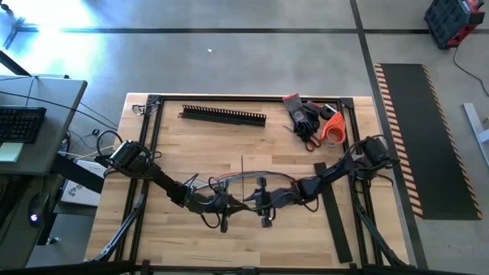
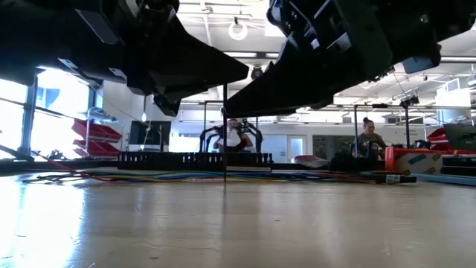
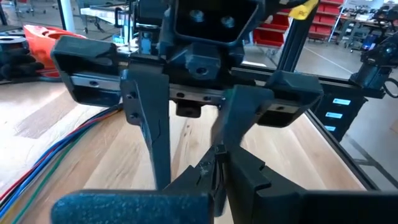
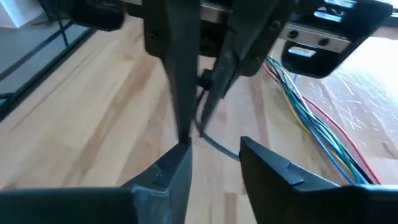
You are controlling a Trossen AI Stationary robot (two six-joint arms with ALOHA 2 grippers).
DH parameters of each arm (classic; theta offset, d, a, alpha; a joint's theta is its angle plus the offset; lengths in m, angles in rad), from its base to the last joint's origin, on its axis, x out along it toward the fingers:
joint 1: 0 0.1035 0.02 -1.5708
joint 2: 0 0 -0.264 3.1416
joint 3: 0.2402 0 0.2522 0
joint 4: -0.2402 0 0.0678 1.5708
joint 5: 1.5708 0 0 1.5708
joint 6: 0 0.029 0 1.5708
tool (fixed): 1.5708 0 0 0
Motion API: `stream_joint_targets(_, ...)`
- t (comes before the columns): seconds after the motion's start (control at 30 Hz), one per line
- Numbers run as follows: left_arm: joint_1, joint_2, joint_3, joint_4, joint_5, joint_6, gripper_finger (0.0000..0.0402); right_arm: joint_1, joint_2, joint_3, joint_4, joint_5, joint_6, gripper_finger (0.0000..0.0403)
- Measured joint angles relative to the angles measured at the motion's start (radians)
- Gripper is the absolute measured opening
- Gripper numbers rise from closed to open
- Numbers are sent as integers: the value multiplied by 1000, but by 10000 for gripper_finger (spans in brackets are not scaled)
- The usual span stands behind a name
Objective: Ziptie cables
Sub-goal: Wrap the black zip tie around the cables
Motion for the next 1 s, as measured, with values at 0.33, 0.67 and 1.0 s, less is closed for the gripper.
stream_joint_targets(0.33,2,-2,0,4,-1,-16,0,0,0,0,49,-9,-53,15)
stream_joint_targets(0.67,-6,-8,0,1,-49,9,8,0,0,-1,67,-1,28,0)
stream_joint_targets(1.0,-38,-8,2,-32,-106,15,26,0,1,-1,79,10,45,0)
